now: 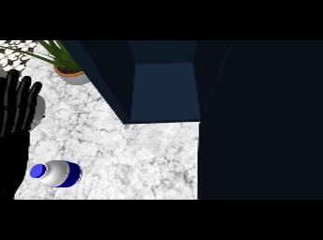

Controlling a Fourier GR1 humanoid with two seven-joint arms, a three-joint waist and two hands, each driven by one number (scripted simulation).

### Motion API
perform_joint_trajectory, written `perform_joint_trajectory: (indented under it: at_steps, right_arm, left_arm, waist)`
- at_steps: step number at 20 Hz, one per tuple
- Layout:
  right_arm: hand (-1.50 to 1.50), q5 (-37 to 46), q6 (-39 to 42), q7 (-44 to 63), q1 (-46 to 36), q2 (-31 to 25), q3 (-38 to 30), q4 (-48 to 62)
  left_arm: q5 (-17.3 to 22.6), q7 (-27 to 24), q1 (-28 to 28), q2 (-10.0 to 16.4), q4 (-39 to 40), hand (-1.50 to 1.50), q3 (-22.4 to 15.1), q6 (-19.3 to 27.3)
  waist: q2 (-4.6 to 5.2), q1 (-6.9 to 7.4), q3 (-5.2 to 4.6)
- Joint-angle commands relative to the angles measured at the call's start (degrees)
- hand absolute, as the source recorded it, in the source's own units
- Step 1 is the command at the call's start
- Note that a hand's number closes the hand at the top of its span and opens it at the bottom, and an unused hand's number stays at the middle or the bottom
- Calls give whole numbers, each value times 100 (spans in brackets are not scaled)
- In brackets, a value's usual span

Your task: Pick up the bottled water, place it into the cabinet and close the cabinet

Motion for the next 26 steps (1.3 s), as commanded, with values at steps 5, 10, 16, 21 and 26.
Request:
perform_joint_trajectory:
  at_steps: [5,10,16,21,26]
  right_arm:
    - [-150,-159,-52,17,825,179,-47,-767]
    - [-150,-759,813,154,1528,122,917,-1045]
    - [-150,-809,918,575,2582,-6,1274,-2445]
    - [-150,-972,1046,531,2975,-101,1358,-2810]
    - [-150,-510,999,297,3566,-82,1886,-3085]
  left_arm:
    - [-106,261,566,-12,-585,-150,958,638]
    - [959,585,1446,-483,-792,-150,1314,711]
    - [670,813,2089,-515,-1461,-150,809,1076]
    - [667,949,2430,-414,-1328,-150,1322,779]
    - [536,1212,2716,-517,-1468,-150,1231,872]
  waist:
    - [-32,174,-104]
    - [-48,227,-104]
    - [-21,152,-104]
    - [-13,143,-105]
    - [-20,123,-104]
